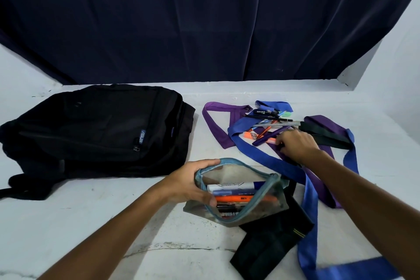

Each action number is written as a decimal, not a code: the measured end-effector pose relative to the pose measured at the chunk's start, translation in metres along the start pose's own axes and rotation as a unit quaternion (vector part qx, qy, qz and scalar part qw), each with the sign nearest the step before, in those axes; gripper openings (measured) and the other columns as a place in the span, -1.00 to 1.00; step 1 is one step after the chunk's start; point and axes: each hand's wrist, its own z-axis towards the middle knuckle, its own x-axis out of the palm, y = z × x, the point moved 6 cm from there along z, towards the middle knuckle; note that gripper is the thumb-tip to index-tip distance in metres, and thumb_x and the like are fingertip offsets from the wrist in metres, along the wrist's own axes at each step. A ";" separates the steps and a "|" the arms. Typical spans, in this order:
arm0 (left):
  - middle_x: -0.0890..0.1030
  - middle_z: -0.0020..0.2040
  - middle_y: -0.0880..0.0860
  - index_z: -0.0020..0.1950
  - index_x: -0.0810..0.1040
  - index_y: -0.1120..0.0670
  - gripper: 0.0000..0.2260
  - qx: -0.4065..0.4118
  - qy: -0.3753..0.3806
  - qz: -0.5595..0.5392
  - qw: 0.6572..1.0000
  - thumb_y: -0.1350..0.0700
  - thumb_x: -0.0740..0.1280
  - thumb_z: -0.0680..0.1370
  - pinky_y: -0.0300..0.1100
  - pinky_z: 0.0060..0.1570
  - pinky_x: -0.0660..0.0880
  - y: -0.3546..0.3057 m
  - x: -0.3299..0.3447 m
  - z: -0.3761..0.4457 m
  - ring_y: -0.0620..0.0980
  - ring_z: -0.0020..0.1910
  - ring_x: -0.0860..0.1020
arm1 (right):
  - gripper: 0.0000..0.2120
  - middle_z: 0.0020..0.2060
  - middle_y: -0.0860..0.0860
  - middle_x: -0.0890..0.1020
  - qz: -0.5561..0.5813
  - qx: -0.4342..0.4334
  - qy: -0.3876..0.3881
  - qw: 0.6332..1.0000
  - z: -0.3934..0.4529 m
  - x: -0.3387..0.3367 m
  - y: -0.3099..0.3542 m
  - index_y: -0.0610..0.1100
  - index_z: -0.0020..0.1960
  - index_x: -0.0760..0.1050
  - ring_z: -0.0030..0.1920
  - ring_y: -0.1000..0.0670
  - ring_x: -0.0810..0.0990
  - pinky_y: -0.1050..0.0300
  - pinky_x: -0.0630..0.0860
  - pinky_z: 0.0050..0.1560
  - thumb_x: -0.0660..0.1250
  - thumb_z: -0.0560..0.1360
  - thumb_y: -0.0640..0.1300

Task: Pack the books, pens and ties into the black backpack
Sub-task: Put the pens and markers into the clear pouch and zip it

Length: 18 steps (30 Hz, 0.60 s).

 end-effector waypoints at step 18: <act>0.64 0.19 0.07 0.36 0.45 0.08 -0.23 0.013 0.007 0.005 1.000 0.06 0.65 0.20 0.09 0.19 0.55 -0.007 0.004 -0.004 0.08 0.18 0.62 | -0.86 -0.34 0.08 0.57 0.231 -0.211 0.134 0.940 -0.071 -0.052 0.159 -0.09 -0.17 0.60 -0.27 0.01 0.57 0.10 0.44 -0.25 0.54 0.34 -0.17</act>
